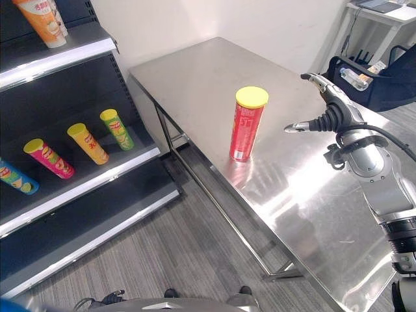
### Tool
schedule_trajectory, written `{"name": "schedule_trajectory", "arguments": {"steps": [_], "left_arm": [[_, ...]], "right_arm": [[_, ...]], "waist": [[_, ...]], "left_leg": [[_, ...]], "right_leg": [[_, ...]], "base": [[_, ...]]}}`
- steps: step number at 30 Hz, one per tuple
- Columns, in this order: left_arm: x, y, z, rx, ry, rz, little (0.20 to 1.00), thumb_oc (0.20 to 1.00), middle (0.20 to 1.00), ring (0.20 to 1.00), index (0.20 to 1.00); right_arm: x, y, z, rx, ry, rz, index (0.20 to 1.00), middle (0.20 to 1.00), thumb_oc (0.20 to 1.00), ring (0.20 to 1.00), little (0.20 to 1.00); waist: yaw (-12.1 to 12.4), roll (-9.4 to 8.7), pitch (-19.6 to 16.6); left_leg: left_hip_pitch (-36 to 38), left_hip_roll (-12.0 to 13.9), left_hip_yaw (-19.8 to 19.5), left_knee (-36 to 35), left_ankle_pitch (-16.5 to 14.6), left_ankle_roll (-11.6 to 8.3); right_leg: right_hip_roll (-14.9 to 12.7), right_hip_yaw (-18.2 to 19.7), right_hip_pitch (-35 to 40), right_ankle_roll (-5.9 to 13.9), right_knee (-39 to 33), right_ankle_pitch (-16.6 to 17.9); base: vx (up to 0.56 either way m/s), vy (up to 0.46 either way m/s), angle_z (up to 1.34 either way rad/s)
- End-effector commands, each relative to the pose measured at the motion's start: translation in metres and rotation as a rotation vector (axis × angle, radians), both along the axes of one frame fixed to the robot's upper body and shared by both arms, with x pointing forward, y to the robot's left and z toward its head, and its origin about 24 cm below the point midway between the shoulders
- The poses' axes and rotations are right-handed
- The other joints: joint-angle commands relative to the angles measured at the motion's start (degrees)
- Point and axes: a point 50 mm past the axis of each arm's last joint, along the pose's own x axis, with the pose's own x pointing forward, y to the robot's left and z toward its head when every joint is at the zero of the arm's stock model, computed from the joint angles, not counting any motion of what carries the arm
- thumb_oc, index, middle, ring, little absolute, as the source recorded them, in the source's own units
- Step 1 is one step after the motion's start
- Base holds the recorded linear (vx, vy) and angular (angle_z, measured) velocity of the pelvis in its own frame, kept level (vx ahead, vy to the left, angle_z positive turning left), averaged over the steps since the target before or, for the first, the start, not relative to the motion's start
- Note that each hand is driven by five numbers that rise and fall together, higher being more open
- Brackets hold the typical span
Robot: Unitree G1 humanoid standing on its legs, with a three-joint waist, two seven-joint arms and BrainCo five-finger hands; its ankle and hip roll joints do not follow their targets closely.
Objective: Put the goods on the table back onto the shelves and tidy them up.
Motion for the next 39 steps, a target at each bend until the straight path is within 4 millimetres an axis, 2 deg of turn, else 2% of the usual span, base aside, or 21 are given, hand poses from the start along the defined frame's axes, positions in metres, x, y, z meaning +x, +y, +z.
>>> {"name": "schedule_trajectory", "arguments": {"steps": [1, 12, 21, 30, 39], "left_arm": [[0.011, 0.009, 0.003, 0.036, -0.005, -0.025, 1.0, 1.0, 1.0, 1.0, 1.0], [0.011, 0.004, 0.002, 0.035, -0.008, -0.036, 1.0, 1.0, 1.0, 1.0, 1.0], [0.005, 0.006, 0.001, 0.041, 0.008, -0.02, 1.0, 1.0, 1.0, 1.0, 1.0], [0.004, 0.006, 0.001, 0.042, 0.009, -0.014, 1.0, 1.0, 1.0, 1.0, 1.0], [0.002, 0.008, 0.001, 0.049, 0.01, -0.008, 1.0, 1.0, 1.0, 1.0, 1.0]], "right_arm": [[0.011, 0.02, 0.014, 0.12, -0.034, 0.13, 1.0, 1.0, 1.0, 1.0, 1.0], [0.03, 0.034, 0.01, 0.065, 0.015, 0.135, 1.0, 1.0, 1.0, 1.0, 1.0], [0.037, 0.035, 0.008, 0.074, 0.027, 0.119, 1.0, 1.0, 1.0, 1.0, 1.0], [0.049, 0.033, -0.008, 0.075, 0.11, 0.077, 1.0, 1.0, 1.0, 1.0, 1.0], [0.054, 0.033, -0.013, 0.059, 0.13, 0.053, 1.0, 1.0, 1.0, 1.0, 1.0]], "waist": [[1.74, -2.45, -1.85], [3.13, -2.57, -2.26], [3.79, -2.71, -2.33], [4.5, -3.03, -2.51], [4.61, -3.09, -2.44]], "left_leg": [[1.27, 3.57, 5.13, 1.15, 0.83, -5.1], [0.84, 4.25, 4.34, 1.15, 1.61, -5.94], [0.56, 4.68, 3.61, 1.15, 2.06, -6.32], [0.55, 5.07, 3.16, 1.15, 2.26, -6.62], [0.71, 5.05, 2.99, 1.15, 2.14, -6.56]], "right_leg": [[0.53, 1.77, -0.91, -0.4, 3.03, -4.24], [0.71, -0.31, 0.07, -0.76, 2.8, -4.43], [1.0, -1.27, 0.56, -1.07, 2.65, -4.83], [1.29, -1.87, 1.17, -1.23, 2.35, -5.14], [1.22, -1.98, 1.37, -1.23, 2.19, -5.16]], "base": [[0.01, -0.038, 0.09], [0.01, -0.025, 0.08], [0.01, -0.023, 0.07], [0.0, -0.013, 0.04], [0.0, 0.0, 0.0]]}}
